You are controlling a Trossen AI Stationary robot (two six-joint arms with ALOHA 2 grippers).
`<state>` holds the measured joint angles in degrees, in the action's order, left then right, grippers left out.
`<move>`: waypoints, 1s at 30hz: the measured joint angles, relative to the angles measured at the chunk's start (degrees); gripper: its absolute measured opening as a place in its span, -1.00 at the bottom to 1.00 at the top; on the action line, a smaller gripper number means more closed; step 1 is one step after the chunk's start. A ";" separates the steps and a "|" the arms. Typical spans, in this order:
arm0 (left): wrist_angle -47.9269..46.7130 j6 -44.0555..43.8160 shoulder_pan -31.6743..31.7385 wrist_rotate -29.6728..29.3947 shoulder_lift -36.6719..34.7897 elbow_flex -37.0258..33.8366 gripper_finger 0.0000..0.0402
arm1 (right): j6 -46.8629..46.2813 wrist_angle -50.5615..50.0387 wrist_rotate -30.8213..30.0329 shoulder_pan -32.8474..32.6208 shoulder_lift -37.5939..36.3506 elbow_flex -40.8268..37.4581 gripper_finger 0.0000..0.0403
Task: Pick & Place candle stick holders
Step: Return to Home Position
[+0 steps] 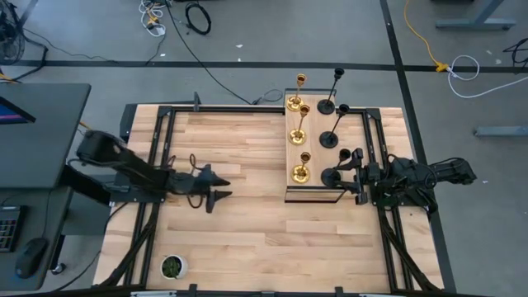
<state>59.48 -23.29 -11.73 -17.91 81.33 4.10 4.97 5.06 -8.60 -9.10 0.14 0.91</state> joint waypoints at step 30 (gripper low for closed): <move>-1.39 2.59 2.40 8.31 -55.23 -3.22 -0.02 | 0.04 -0.02 0.04 0.01 0.02 0.00 0.06</move>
<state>58.09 -20.70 -9.34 -9.61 26.09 0.88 5.02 5.04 -8.56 -9.09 0.16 0.91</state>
